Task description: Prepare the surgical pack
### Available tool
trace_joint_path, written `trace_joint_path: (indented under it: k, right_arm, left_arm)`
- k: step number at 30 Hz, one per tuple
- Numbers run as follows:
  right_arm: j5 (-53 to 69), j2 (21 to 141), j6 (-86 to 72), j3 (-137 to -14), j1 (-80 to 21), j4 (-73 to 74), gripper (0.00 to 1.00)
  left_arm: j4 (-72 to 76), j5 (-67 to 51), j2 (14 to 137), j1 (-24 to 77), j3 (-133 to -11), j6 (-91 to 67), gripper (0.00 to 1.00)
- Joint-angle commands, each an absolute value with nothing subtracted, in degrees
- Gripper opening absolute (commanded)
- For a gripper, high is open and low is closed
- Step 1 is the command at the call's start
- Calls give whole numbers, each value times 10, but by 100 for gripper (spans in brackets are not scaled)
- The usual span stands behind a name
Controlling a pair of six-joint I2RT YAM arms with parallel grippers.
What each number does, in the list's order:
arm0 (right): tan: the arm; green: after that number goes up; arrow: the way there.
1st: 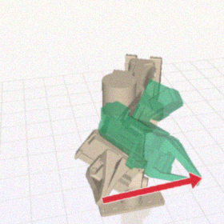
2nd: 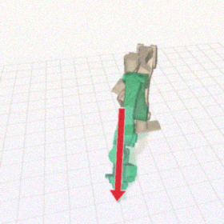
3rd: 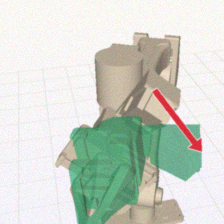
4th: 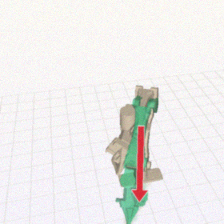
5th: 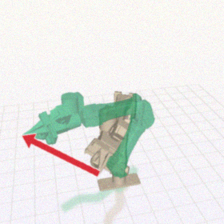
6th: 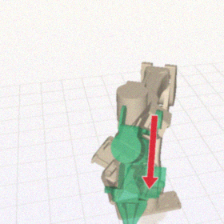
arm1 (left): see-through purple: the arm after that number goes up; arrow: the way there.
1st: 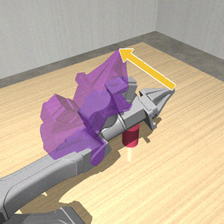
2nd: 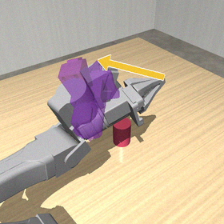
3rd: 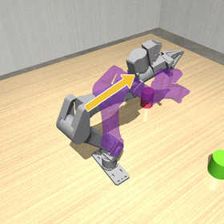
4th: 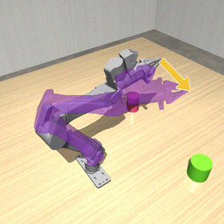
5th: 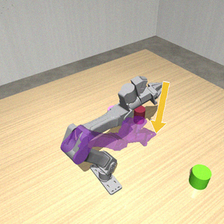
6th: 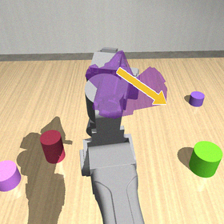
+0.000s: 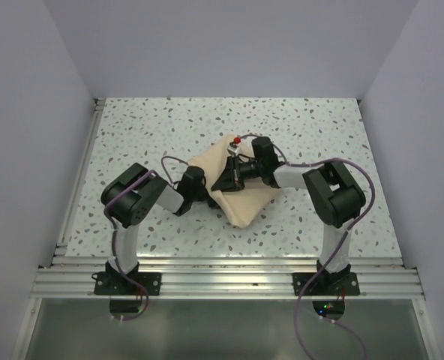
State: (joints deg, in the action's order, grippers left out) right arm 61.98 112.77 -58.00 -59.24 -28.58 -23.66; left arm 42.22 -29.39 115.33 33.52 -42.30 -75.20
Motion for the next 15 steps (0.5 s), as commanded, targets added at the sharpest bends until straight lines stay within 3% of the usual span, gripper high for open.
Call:
trace_joint_path:
  k: [1,5,8,15]
  right_arm:
    - [626,1104,-503,-617,-308,-111,24]
    - [610,1093,-451,-638,-308,-37,36]
    - [606,1088,-445,-642,-308,-29,39]
    - [587,1085,-420,-659,-303,-2,42]
  left_arm:
    - [465,-249,1114,331,-432,-729,22]
    - [470,-246,1095,330,-410,-726,33]
    - [469,-221,1064,330,-374,-721,42]
    - [446,-214,999,330,-321,-708,45]
